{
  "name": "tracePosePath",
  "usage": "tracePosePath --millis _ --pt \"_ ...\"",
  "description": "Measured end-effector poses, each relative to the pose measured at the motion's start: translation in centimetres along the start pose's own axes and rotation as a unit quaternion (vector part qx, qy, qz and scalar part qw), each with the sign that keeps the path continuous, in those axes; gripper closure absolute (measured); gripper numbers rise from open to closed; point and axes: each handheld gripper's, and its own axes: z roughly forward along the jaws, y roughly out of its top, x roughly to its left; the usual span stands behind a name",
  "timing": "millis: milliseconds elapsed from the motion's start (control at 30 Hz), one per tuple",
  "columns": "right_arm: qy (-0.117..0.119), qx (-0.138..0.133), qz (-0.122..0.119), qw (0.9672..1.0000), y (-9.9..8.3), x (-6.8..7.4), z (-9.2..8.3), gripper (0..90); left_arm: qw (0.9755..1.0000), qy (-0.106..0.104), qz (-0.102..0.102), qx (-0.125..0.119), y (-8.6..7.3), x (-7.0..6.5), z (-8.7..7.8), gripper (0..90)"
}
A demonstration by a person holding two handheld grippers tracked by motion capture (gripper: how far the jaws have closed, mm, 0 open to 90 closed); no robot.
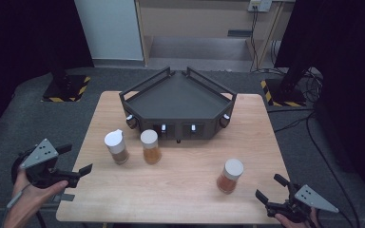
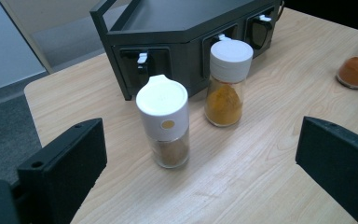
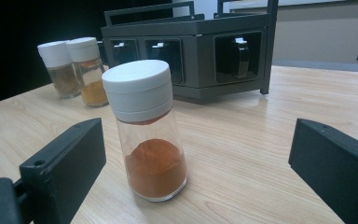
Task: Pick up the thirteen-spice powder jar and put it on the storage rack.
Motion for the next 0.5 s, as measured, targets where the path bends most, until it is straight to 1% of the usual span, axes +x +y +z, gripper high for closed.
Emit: tracePosePath --millis 133,200,233,267,300,333,400,433,467,500 --pt "0.0 0.0 0.0 1.0 0.0 0.0 0.0 4.1 1.0 0.001 -0.001 0.006 0.4 0.1 0.6 0.9" --pt "0.0 0.0 0.0 1.0 0.0 0.0 0.0 4.1 0.9999 0.001 -0.002 0.013 0.9 0.3 1.4 0.9" --pt "0.0 -0.001 -0.001 1.0 0.0 0.0 0.0 4.1 0.9999 0.001 -0.002 0.013 0.9 0.3 1.4 0.9" --pt "0.0 -0.001 -0.001 1.0 0.0 0.0 0.0 4.1 0.9998 0.001 -0.002 0.019 1.2 0.4 2.0 0.9" --pt "0.0 -0.001 -0.001 1.0 0.0 0.0 0.0 4.1 0.9998 0.001 -0.002 0.019 1.2 0.4 2.0 0.9" --pt "0.0 -0.001 -0.001 1.0 0.0 0.0 0.0 4.1 0.9996 0.007 0.001 0.027 1.6 0.3 2.6 1.0" --pt "0.0 -0.001 -0.001 1.0 0.0 0.0 0.0 4.1 0.9993 0.015 0.005 0.035 1.9 0.2 3.3 1.4" --pt "0.0 -0.001 -0.001 1.0 0.0 0.0 0.0 4.2 0.9992 0.014 -0.001 0.037 2.0 0.4 3.7 1.4" --pt "0.001 -0.001 -0.001 1.0 0.0 0.0 0.0 4.2 0.9992 0.014 -0.001 0.037 2.0 0.4 3.7 1.4" --pt "0.001 -0.001 -0.001 1.0 0.0 0.0 0.0 4.2 0.999 0.014 -0.005 0.041 2.2 0.5 4.3 1.6"
